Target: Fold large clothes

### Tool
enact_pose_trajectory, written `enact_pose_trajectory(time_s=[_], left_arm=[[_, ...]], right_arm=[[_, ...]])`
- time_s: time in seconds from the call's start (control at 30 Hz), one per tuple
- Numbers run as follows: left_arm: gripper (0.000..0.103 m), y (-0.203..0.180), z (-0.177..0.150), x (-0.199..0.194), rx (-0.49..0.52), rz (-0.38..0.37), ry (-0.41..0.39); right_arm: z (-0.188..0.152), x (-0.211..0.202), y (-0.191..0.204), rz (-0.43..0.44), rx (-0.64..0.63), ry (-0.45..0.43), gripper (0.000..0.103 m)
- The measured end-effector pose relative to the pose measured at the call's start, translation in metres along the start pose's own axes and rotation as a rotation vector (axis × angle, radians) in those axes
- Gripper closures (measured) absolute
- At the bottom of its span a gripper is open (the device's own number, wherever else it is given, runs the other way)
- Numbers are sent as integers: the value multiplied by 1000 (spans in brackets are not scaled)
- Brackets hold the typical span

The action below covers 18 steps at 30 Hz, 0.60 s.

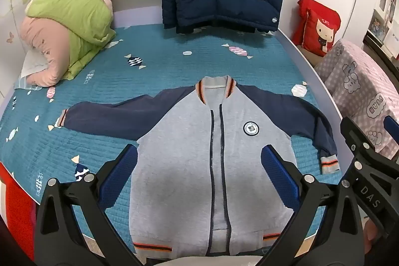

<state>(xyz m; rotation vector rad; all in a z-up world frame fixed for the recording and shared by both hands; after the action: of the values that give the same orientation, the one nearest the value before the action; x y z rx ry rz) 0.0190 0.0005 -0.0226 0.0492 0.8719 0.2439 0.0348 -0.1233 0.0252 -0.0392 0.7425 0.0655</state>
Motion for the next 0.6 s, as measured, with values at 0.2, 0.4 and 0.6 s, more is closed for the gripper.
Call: enact_pose_trajectory(time_s=[0.2, 0.4, 0.6], left_arm=[[4, -1, 2, -2, 9, 9, -1], [4, -5, 6, -4, 12, 4, -1], [4, -11, 4, -6, 27, 9, -12]], right_arm=[[-1, 0, -2, -4, -4, 2, 7], [-3, 5, -6, -9, -3, 3, 7], [-3, 1, -5, -8, -3, 4, 7]])
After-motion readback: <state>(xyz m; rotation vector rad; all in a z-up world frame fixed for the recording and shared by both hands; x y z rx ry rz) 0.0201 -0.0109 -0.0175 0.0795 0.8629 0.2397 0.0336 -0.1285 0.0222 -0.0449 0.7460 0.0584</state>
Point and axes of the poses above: each gripper's, at about its wrist camera, not at the fingertips, and x roughly the way its jaws point, y to its left, z to its top, the point moved 3 cm from there along x, roughly the way its jaws point, and after that the axes turned 14 degrees about z, right-handed, at the moved point
